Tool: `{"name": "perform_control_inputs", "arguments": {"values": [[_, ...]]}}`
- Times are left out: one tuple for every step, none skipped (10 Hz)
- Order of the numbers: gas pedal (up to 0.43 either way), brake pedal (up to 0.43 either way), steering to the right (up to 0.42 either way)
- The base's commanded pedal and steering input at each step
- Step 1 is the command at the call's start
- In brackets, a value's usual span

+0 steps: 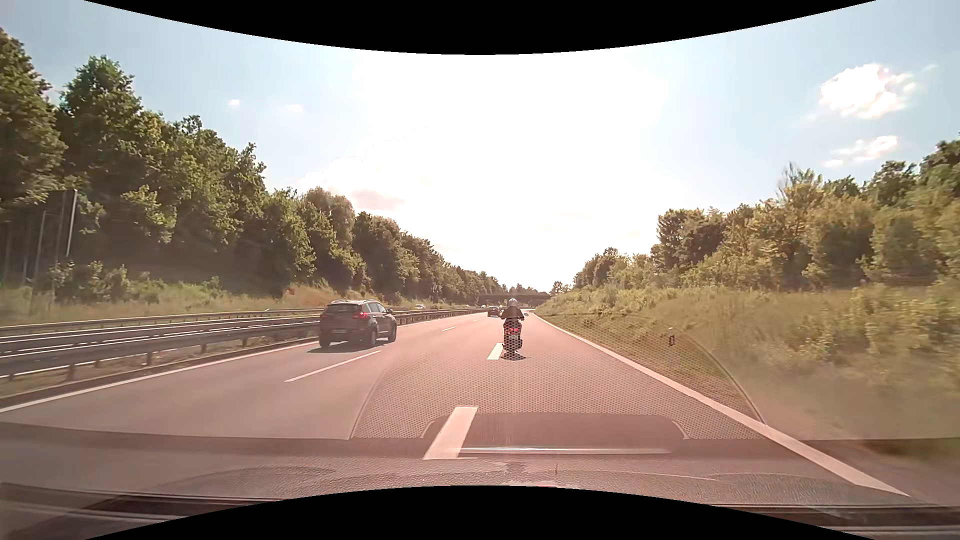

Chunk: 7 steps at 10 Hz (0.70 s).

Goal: Follow the waypoints while adhering to traffic rules and regulations

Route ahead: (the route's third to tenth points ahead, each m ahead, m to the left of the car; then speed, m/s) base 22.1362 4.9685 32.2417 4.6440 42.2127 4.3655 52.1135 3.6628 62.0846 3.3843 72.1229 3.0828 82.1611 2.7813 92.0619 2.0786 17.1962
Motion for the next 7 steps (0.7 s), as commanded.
{"name": "perform_control_inputs", "arguments": {"values": [[0.358, 0.012, -0.002], [0.358, 0.012, -0.002], [0.358, 0.012, -0.002], [0.358, 0.012, -0.002], [0.358, 0.012, -0.001], [0.358, 0.012, -0.001], [0.358, 0.012, -0.001]]}}
